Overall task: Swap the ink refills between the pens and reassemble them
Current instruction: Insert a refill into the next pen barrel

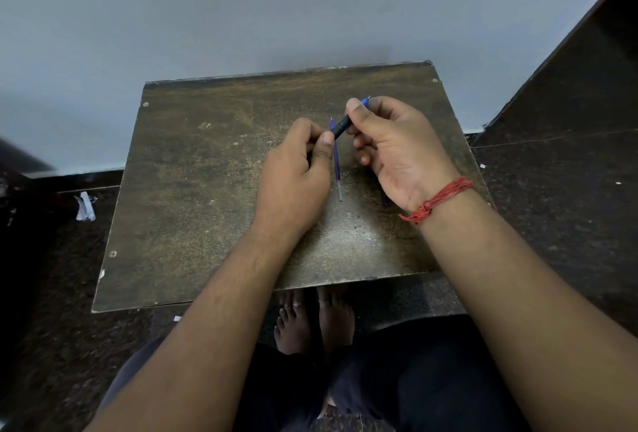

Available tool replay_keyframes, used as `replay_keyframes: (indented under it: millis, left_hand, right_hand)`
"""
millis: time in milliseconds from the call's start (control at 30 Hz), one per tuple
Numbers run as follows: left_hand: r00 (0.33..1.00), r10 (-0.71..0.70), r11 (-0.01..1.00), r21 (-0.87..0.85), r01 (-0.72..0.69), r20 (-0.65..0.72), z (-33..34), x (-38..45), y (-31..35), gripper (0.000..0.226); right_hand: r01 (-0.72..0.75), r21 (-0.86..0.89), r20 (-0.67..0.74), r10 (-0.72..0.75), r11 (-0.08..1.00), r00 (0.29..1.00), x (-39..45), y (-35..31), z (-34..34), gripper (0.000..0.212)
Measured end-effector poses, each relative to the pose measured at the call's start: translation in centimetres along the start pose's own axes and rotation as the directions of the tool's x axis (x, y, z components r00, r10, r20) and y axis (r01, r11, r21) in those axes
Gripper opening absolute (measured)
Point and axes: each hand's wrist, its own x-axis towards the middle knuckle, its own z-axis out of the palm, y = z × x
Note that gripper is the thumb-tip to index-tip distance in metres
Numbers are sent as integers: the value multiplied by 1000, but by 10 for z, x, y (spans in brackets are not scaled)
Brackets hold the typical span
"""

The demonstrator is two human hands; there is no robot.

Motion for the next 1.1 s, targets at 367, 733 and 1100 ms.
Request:
replay_keyframes:
  millis: [367,733,1100]
  left_hand:
    - [999,-29,998,-48,31,37,-3,2,5,23]
    - [974,-119,909,-373,186,195,-7,8,-1,30]
    - [933,-141,699,-635,330,330,-10,7,4,26]
  right_hand:
    - [109,90,10,-110,990,994,2,0,3,23]
    - [179,115,73,-188,977,979,5,1,3,24]
    - [268,85,159,-278,960,947,6,0,0,12]
